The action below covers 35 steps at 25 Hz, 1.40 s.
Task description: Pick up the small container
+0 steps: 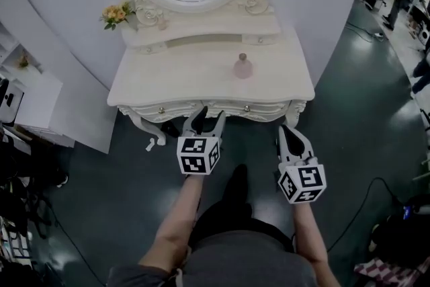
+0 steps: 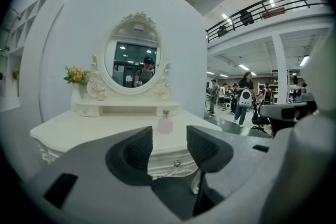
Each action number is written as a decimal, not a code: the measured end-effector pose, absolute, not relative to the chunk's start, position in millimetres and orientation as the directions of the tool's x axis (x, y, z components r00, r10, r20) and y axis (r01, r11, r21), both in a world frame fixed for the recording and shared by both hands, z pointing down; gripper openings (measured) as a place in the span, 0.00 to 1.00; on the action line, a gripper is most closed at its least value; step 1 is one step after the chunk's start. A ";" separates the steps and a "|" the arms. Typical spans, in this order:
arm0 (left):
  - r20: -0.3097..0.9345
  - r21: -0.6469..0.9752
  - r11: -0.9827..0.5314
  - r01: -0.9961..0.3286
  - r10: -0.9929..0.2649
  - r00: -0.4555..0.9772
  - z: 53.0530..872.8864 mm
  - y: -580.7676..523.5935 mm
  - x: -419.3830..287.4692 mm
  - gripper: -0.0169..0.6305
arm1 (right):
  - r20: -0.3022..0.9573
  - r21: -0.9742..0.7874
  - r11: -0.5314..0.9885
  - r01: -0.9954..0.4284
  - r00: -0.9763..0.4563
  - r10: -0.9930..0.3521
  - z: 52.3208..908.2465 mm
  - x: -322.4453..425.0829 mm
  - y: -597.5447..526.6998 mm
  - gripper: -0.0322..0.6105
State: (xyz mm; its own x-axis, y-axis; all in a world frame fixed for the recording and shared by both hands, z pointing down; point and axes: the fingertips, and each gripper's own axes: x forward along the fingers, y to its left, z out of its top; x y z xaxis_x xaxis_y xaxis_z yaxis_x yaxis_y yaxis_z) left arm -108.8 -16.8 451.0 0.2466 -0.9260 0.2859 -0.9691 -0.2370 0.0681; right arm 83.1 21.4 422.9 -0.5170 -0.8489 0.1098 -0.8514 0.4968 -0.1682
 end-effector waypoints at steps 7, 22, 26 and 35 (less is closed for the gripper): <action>0.285 0.055 -0.256 -0.965 -0.922 0.261 453.3 -86.1 -101.4 0.34 | 0.132 -0.181 0.465 -0.866 -0.490 -0.861 430.5 87.3 -32.3 0.05; 0.375 0.048 -0.355 -0.934 -0.860 0.346 500.8 -236.8 -62.5 0.39 | 0.158 -0.208 0.361 -0.909 -0.395 -0.905 437.5 98.9 -144.3 0.05; 0.398 0.036 -0.377 -0.926 -0.844 0.359 511.1 -261.0 -52.1 0.39 | 0.170 -0.212 0.337 -0.917 -0.374 -0.912 441.8 103.6 -162.7 0.05; 0.440 0.026 -0.400 -0.916 -0.818 0.370 529.5 -302.0 -44.0 0.39 | 0.196 -0.222 0.304 -0.927 -0.348 -0.917 451.1 105.8 -190.3 0.05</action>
